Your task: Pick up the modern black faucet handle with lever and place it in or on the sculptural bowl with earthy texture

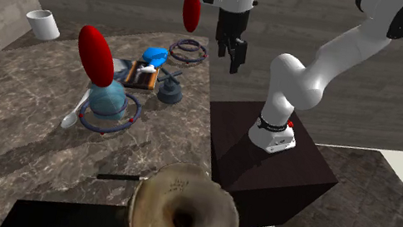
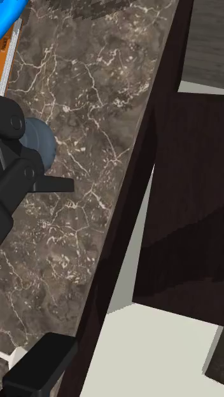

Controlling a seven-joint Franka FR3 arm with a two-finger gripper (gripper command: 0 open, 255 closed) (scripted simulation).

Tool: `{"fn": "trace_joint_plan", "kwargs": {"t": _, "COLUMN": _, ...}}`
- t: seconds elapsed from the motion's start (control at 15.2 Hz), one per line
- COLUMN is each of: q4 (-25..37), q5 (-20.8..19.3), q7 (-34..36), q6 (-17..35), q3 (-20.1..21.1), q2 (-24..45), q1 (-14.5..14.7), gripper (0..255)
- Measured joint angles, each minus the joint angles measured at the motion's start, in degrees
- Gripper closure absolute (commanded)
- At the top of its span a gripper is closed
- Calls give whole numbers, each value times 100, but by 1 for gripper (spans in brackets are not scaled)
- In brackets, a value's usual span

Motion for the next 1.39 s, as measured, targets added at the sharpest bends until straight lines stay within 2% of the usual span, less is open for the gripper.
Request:
{"fn": "trace_joint_plan", "kwargs": {"t": 0.13, "q4": 8, "q5": -26, "q7": -3, "q6": 74, "q3": -11, "q2": 78, "q1": -23, "gripper": 0}}
{"fn": "trace_joint_plan", "kwargs": {"t": 0.33, "q4": -31, "q5": -132, "q7": 26, "q6": 546, "q3": -35, "q2": 488, "q1": -131, "gripper": 0}}
{"fn": "trace_joint_plan", "kwargs": {"t": 1.06, "q4": 669, "q5": -575, "q7": 324, "q6": 2120, "q3": -113, "q2": 2616, "q1": -567, "gripper": 0}}
{"fn": "trace_joint_plan", "kwargs": {"t": 1.39, "q4": 508, "q5": -641, "q7": 354, "q6": 2585, "q3": -144, "q2": 2905, "q1": -619, "gripper": 0}}
